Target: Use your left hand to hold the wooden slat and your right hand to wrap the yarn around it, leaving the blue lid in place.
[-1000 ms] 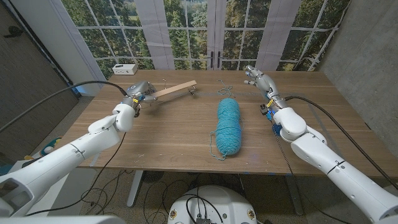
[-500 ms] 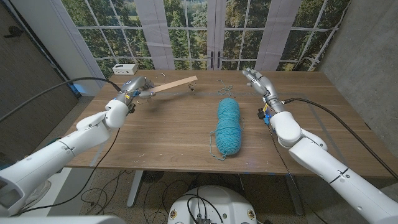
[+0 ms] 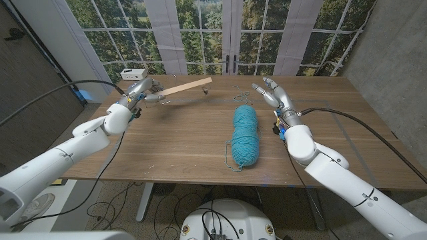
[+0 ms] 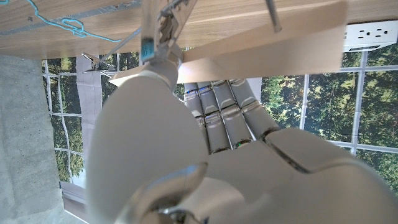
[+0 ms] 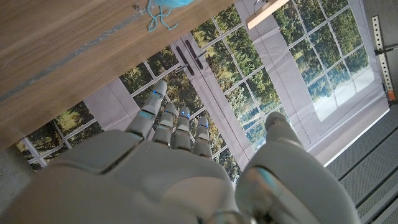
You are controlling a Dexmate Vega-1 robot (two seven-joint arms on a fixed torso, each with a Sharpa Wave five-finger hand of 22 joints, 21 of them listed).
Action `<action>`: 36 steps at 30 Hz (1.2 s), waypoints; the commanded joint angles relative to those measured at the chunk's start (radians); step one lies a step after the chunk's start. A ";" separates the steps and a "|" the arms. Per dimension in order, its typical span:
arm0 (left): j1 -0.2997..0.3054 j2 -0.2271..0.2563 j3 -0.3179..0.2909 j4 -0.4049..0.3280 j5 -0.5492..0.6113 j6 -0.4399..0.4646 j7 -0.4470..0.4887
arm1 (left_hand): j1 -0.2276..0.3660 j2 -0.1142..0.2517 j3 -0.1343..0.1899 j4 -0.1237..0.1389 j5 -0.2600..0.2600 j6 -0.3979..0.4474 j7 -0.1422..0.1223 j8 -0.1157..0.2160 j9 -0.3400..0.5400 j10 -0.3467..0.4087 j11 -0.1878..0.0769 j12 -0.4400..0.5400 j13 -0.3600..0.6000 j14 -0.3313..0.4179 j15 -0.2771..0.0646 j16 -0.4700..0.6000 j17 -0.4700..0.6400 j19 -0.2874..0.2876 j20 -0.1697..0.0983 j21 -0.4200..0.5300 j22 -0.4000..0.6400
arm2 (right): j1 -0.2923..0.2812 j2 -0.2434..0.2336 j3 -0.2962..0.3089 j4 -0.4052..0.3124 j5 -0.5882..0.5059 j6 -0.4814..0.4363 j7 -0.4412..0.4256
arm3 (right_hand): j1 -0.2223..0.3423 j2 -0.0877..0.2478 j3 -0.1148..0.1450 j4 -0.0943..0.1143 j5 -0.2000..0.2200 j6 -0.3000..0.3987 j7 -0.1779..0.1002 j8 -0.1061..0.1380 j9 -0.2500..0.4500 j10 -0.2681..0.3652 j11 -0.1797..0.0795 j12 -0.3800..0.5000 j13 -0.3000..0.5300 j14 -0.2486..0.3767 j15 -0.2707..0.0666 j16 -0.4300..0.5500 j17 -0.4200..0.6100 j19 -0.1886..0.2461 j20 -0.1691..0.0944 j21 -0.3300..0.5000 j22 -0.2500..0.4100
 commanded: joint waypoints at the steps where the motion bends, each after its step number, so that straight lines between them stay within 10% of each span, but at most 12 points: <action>1: -0.004 0.008 -0.025 0.050 -0.023 -0.104 -0.010 | 0.068 0.076 -0.001 0.006 0.010 0.135 -0.082 0.054 0.034 0.090 -0.087 -0.002 0.004 0.189 -0.233 -0.003 0.005 -0.007 -0.067 0.004 0.001 | 0.014 -0.011 -0.083 -0.105 -0.121 -0.223 -0.005 | 0.013 -0.005 0.001 -0.006 -0.005 -0.013 -0.001 -0.004 0.003 -0.011 -0.004 -0.004 0.002 -0.008 -0.001 -0.003 0.004 -0.001 0.004 -0.002 0.002; 36: 0.018 0.011 -0.069 0.059 -0.058 -0.173 -0.043 | 0.069 0.074 -0.004 0.007 0.027 0.144 -0.079 0.059 0.051 0.095 -0.086 -0.013 0.023 0.197 -0.232 -0.022 0.018 -0.012 -0.065 0.014 -0.003 | 0.204 -0.115 -0.398 -0.304 -0.322 -0.776 0.181 | 0.019 -0.031 -0.028 -0.029 -0.023 -0.140 -0.019 -0.014 0.006 -0.121 -0.031 -0.013 0.006 -0.068 0.002 -0.012 0.008 -0.026 0.020 -0.042 0.003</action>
